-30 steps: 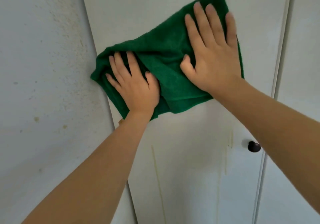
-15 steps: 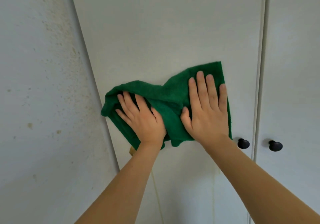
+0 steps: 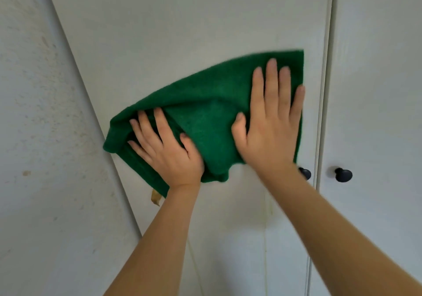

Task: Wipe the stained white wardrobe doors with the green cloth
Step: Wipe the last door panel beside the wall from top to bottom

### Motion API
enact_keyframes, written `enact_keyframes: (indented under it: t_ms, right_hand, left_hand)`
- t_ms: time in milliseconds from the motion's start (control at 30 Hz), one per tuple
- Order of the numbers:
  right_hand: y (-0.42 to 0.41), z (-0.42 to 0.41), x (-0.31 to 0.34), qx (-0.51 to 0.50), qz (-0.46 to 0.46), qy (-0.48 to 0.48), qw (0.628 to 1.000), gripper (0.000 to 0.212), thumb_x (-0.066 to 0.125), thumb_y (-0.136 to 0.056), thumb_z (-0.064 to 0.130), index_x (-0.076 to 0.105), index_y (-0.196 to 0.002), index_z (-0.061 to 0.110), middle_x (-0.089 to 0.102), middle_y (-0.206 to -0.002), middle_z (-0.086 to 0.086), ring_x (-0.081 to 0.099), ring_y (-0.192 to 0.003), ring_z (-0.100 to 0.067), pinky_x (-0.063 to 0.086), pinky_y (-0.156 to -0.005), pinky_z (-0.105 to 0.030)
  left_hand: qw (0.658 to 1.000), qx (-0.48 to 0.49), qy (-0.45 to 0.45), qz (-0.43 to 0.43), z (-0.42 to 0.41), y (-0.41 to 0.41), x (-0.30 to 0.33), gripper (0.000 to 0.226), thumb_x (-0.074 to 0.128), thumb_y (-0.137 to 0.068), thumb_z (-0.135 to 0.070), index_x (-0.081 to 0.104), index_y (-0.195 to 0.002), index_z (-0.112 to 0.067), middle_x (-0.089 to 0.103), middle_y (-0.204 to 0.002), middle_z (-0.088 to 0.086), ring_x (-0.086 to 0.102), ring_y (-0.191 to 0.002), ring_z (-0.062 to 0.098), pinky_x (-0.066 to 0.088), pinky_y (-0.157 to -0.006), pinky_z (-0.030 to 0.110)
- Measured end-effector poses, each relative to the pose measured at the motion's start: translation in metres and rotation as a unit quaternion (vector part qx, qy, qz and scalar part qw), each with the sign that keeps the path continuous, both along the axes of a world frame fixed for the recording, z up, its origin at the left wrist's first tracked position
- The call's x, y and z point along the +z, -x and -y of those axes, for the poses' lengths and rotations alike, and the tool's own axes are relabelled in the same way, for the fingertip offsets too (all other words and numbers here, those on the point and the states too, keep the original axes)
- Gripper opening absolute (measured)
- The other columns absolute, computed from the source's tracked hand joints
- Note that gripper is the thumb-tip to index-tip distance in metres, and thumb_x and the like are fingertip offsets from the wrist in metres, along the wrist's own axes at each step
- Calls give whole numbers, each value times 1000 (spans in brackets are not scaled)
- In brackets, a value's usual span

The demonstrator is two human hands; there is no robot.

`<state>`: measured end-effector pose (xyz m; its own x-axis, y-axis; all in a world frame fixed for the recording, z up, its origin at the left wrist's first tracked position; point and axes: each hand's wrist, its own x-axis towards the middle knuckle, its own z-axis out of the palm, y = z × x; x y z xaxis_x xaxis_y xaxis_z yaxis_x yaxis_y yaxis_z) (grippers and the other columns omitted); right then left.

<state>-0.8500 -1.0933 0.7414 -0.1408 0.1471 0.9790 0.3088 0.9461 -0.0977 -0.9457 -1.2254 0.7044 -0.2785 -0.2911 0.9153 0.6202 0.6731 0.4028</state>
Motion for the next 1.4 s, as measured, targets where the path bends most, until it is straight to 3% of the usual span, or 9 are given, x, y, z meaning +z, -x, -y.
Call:
enact_keyframes:
  t_ms: [133,433,600,733,833,967,1233,1400]
  right_hand:
    - [10,19,-49,9,30,2,999,76,47,-88,35,26,-153,4,24,-160,-19,16,-149,-34,8,-122,-54]
    - [-4,-5,2,12,18,-41,999,74,47,-88,37,30,-154,7,25,-161,-14,19,-150,-30,11,-121,-54]
    - [2,4,-24,-1,16,6,1000,76,44,-89,35,23,-155,6,18,-162,-15,13,-151,-31,6,-122,-53]
    - [4,6,-43,1,33,-13,999,78,43,-87,36,20,-155,4,18,-161,-18,14,-150,-34,6,-121,-55]
    - [2,5,-24,4,36,-27,999,79,45,-85,37,24,-154,4,21,-161,-19,15,-150,-34,7,-121,-57]
    - [2,6,15,8,25,-35,999,75,42,-88,36,26,-155,5,21,-162,-16,15,-150,-32,8,-121,-56]
    - [2,10,6,-3,22,-29,999,74,37,-88,33,25,-155,5,21,-162,-14,15,-151,-31,7,-122,-54]
    - [2,9,6,-4,30,-28,999,75,41,-90,36,24,-156,6,20,-162,-15,14,-151,-31,6,-122,-54]
  left_hand:
    - [1000,4,10,-10,1,4,0,53,37,-96,-24,42,-145,-5,35,-157,25,24,-148,45,17,-118,67]
    - [1000,-2,16,-5,2,-2,-3,60,39,-92,-25,40,-149,-5,32,-159,22,21,-150,44,13,-120,66]
    - [999,-2,35,-11,3,1,-7,60,38,-91,-25,38,-148,-7,32,-158,24,21,-150,43,13,-120,66]
    - [998,-4,56,-18,6,4,-12,53,40,-92,-24,39,-143,-8,34,-156,26,23,-148,44,13,-120,65]
    - [998,-4,65,-19,8,4,-15,57,48,-92,-24,37,-146,-9,33,-158,24,21,-149,43,11,-121,64]
    - [997,-3,69,-19,8,2,-15,64,39,-90,-31,39,-150,-8,34,-158,23,22,-149,43,11,-121,63]
    - [995,-3,102,-7,14,1,-51,67,40,-84,-31,38,-147,-9,36,-154,24,22,-148,43,12,-119,66]
    - [992,-10,120,-39,36,14,-1,67,44,-82,-30,39,-146,-9,35,-155,25,23,-147,43,10,-120,66]
